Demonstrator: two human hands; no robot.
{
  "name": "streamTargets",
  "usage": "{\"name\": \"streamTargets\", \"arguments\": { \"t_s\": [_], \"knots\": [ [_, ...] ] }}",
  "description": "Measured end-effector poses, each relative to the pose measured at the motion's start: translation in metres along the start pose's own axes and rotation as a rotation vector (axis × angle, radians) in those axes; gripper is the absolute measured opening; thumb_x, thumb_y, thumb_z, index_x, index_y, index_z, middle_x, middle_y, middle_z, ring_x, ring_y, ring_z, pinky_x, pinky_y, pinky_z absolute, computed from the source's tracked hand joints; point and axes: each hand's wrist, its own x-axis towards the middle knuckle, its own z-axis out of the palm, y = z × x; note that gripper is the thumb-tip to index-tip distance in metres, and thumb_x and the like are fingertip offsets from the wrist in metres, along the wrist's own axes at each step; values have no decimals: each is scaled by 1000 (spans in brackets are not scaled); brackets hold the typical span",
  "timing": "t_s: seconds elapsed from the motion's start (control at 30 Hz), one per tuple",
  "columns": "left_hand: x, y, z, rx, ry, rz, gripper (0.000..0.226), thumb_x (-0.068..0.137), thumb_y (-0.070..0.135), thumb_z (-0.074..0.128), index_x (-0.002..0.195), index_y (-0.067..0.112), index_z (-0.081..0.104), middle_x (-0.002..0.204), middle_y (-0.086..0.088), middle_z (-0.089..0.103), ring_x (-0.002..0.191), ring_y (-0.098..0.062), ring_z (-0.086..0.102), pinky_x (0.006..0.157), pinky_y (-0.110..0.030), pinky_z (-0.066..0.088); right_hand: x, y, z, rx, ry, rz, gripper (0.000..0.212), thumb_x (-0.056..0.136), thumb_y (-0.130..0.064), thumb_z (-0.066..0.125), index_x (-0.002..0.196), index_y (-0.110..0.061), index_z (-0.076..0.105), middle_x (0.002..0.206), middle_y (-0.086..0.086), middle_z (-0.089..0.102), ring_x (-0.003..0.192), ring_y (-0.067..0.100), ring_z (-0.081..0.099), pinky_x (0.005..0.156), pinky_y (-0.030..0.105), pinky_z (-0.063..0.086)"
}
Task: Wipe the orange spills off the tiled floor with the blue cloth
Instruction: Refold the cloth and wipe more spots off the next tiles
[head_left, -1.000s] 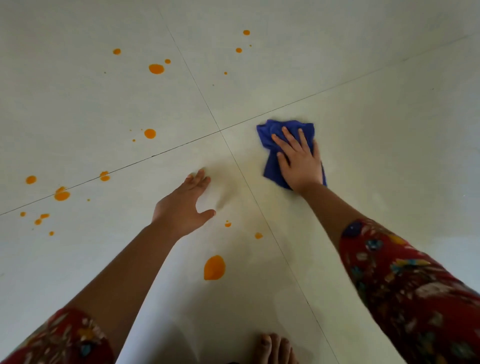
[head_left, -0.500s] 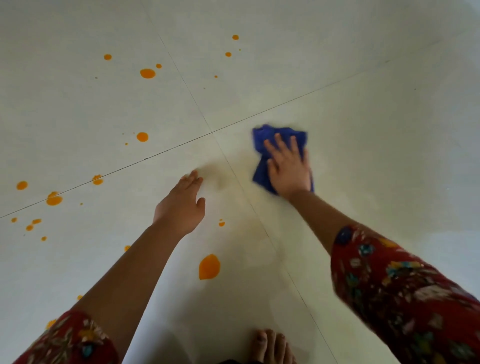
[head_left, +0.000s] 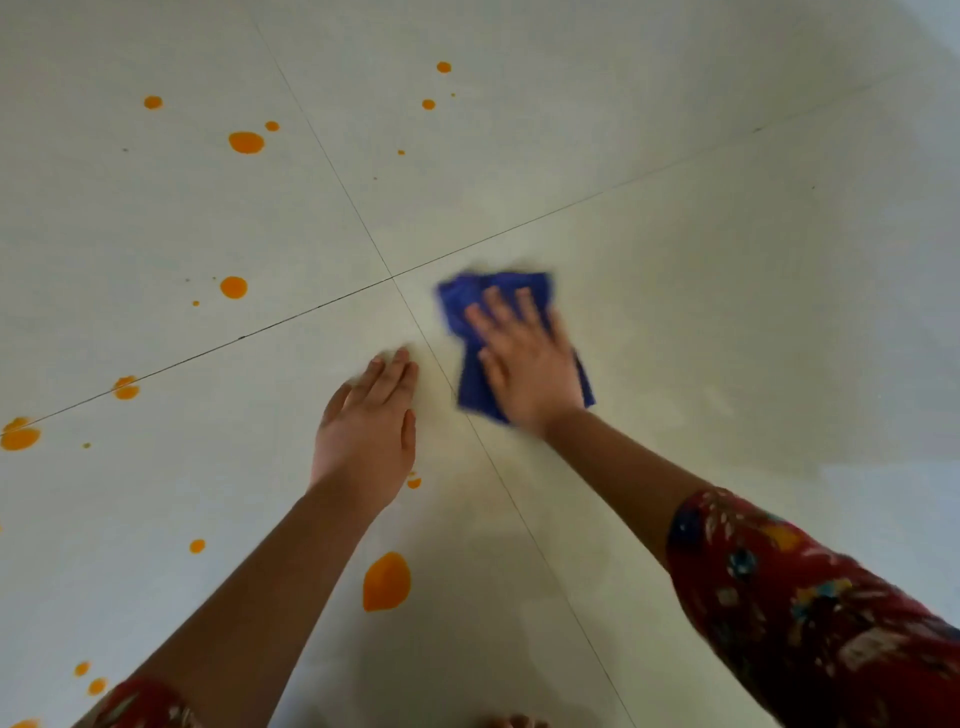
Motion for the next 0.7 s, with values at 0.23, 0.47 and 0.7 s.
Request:
{"name": "streamTargets", "arguments": {
  "t_s": [0.23, 0.47, 0.7],
  "knots": [
    [1, 0, 4, 4, 24, 8, 55, 93, 28, 24, 142, 15, 46, 151, 3, 40, 138, -19, 39, 109, -39, 39, 51, 53, -10, 26, -5, 33, 54, 96, -44, 24, 149, -37, 29, 159, -9, 24, 148, 21, 16, 117, 47, 18],
    [2, -2, -2, -2, -7, 5, 55, 92, 28, 25, 140, 17, 48, 150, 6, 39, 137, -17, 41, 102, -41, 46, 7, 140, -20, 37, 30, 514, 50, 103, -40, 26, 152, -37, 17, 162, -11, 10, 150, 18, 4, 120, 44, 4],
    [1, 9, -16, 1, -103, -37, 54, 98, 29, 33, 152, 28, 23, 159, 18, 11, 146, -7, 12, 109, -37, 33, -160, 94, -16, 50, 50, 640, 54, 98, -39, 23, 151, -31, 23, 161, -4, 18, 149, 23, 8, 118, 49, 14]
  ]
}}
